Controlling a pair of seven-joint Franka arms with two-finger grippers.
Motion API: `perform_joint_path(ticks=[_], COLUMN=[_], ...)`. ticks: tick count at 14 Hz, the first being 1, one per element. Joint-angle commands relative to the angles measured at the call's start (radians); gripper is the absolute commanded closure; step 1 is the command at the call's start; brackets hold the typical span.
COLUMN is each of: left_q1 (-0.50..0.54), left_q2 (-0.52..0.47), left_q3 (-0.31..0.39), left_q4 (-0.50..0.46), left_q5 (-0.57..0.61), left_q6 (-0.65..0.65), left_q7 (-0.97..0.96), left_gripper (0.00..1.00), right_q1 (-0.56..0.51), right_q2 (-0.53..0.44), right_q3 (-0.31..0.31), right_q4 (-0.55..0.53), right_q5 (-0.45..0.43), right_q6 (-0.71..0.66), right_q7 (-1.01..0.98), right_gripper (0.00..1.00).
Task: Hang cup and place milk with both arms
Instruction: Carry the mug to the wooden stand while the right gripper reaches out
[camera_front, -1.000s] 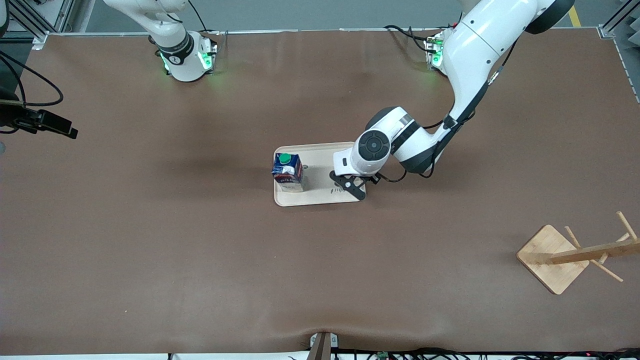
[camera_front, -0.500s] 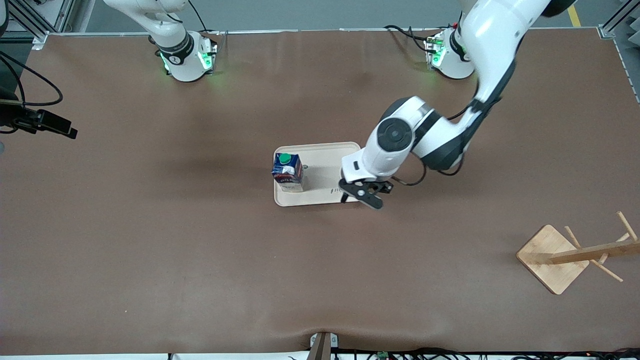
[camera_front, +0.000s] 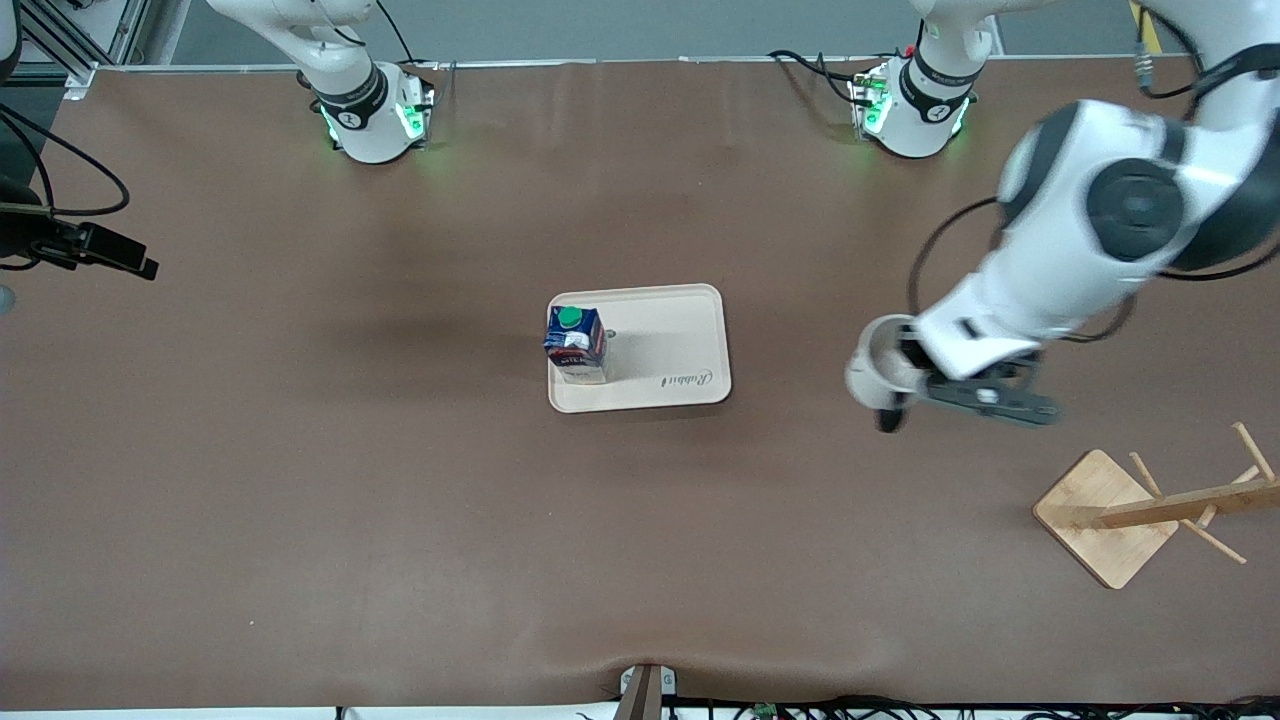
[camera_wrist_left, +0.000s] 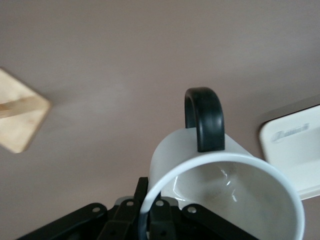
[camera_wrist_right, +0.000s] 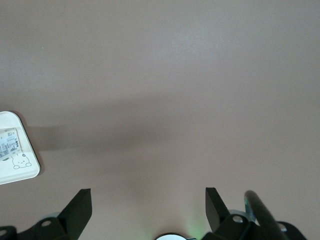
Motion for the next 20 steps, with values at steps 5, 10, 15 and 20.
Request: perform_joint_path(ticks=[5,10,15,20], left_q1=[0.262,0.417,0.461,0.472], left_q2=[-0.102,-0.088,0.025,0.090], left_q3=[-0.006,-0.003,0.002,0.006], left_q4=[-0.012,-0.007,0.062,0.124], left_q5=[-0.021,-0.021,-0.033,-0.033], left_q6=[-0.100,-0.049,-0.018,-0.002], left_q7=[0.220,0.436,0.665,0.757], left_gripper=[1.00,1.00,1.00,1.00], right_q1=[0.064,0.122,0.496,0.642], right_q2=[0.072,0.155,0.201,0.261], right_q3=[0.004,0.005,0.004,0.005], right_q4=[0.025,0.049,0.078,0.069], right_q5=[-0.005,-0.004,-0.045,0.021], right_q6=[0.000,0.005,0.080,0.197], right_q7=[0.002,0.005,0.334,0.411], right_gripper=[0.00,0.00,0.00,0.00])
